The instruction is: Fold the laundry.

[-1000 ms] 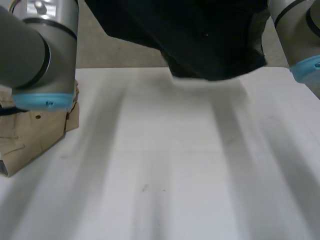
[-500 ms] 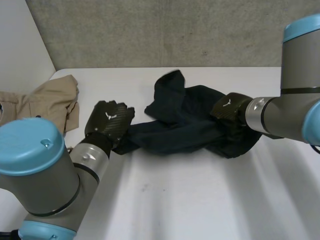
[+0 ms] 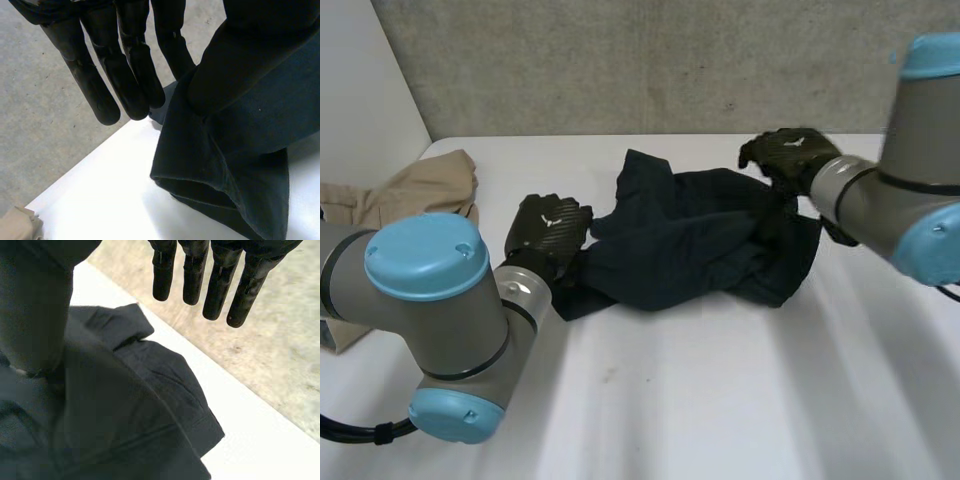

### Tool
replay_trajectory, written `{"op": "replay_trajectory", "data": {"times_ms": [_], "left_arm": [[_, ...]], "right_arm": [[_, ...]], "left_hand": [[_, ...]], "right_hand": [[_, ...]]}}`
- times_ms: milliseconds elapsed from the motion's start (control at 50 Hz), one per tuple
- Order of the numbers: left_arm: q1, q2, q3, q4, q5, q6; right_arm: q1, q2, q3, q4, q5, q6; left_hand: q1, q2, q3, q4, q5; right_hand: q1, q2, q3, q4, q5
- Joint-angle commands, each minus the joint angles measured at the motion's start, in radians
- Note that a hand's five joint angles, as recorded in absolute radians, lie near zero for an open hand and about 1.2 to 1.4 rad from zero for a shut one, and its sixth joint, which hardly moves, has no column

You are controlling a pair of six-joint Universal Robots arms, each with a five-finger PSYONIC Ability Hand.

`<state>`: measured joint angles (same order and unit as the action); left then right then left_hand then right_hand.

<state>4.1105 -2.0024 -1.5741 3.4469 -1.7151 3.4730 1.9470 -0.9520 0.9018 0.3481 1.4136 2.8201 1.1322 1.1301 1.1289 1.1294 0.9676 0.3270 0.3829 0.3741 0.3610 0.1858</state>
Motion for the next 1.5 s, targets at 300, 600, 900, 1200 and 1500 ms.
{"op": "replay_trajectory", "data": {"times_ms": [300,600,900,1200,1500], "left_arm": [[0.004,0.004,0.002,0.0,0.003,-0.008],[0.007,0.001,0.009,0.001,0.003,-0.008],[0.01,-0.009,0.028,0.0,0.003,-0.008],[0.014,-0.009,0.02,0.0,0.003,-0.009],[0.016,-0.009,0.023,0.001,0.005,-0.009]], "right_arm": [[-0.154,-0.416,0.911,-0.339,-0.073,0.363],[-0.158,-0.551,0.999,-0.37,-0.088,0.351],[-0.221,-0.61,1.138,-0.274,-0.211,0.331],[-0.203,-0.4,1.042,-0.462,-0.105,0.328],[-0.108,-0.3,0.934,-0.48,-0.027,0.326]], "left_hand": [[0.153,0.155,0.156,0.156,0.143],[0.153,0.155,0.156,0.156,0.143],[0.153,0.155,0.156,0.156,0.143],[0.153,0.155,0.156,0.156,0.143],[0.153,0.155,0.156,0.156,0.143]], "right_hand": [[0.148,0.092,0.101,0.114,0.115],[0.392,0.336,0.345,0.358,0.358],[0.486,0.43,0.439,0.452,0.453],[0.254,0.198,0.207,0.22,0.221],[0.251,0.195,0.204,0.217,0.218]]}}
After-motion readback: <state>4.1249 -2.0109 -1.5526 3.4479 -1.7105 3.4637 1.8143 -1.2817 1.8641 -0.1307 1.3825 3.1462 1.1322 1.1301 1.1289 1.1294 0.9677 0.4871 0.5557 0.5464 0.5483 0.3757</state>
